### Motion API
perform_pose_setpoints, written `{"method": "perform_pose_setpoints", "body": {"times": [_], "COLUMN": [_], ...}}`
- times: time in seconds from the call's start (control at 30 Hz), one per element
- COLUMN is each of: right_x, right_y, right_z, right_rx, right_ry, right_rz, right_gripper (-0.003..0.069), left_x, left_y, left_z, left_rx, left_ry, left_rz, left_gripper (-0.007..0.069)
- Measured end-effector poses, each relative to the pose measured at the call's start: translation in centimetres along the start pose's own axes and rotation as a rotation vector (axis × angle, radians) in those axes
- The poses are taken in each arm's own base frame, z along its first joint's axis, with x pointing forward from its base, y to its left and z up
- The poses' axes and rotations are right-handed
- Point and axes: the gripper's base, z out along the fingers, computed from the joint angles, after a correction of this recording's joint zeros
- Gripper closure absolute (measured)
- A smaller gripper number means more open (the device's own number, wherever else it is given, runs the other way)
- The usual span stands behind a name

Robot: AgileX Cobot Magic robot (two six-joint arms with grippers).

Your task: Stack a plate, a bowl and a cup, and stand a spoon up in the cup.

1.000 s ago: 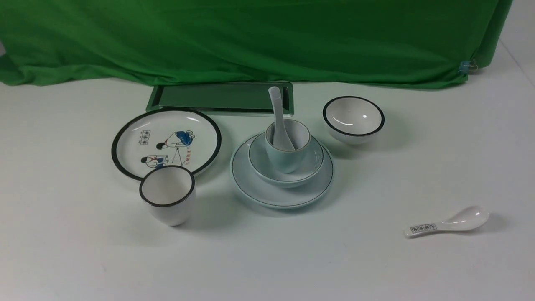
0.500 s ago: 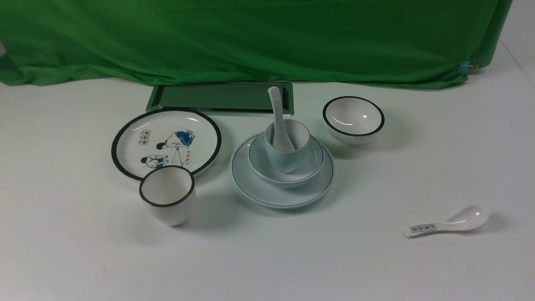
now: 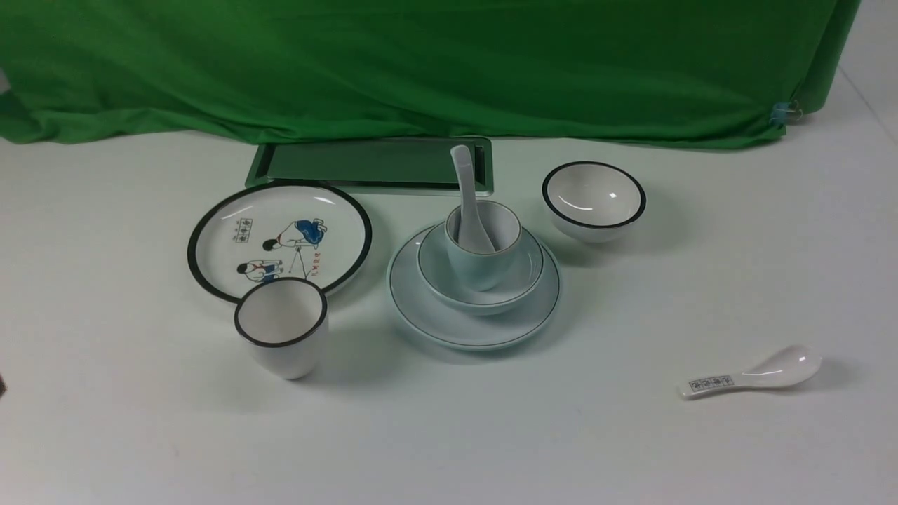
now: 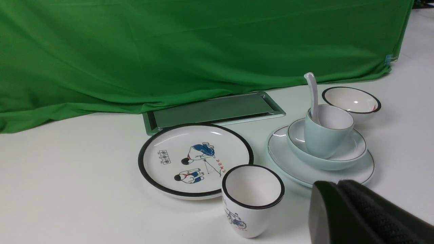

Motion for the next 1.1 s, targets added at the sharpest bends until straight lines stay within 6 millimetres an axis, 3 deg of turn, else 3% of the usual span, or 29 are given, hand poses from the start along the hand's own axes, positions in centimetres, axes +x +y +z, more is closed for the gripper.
{"method": "perform_pose_setpoints", "body": {"times": [0.23,0.27,0.53,0.83,1.1], "right_x": [0.0,0.0,0.0,0.0,0.0], "right_y": [0.0,0.0,0.0,0.0,0.0], "right_z": [0.0,0.0,0.0,0.0,0.0], "right_rx": [0.000,0.000,0.000,0.000,0.000], "right_ry": [0.000,0.000,0.000,0.000,0.000], "right_rz": [0.000,0.000,0.000,0.000,0.000], "right_gripper": [0.0562,0.0561,0.0537,0.0516,0.0508], "left_x": [3.7,3.6,9.3,11.0,11.1], "left_y": [0.5,0.6,1.9,1.8,1.8], "left_z": [2.2,2.1,2.4,2.4,2.4], "left_rx": [-0.106,-0.113,-0.335,-0.349,-0.349], "left_ry": [-0.216,-0.224,-0.150,0.002,0.007], "left_rz": [-0.056,-0.055,-0.079,-0.108,-0.106], "left_gripper": [0.0656,0.0656,0.0656,0.0656,0.0656]}}
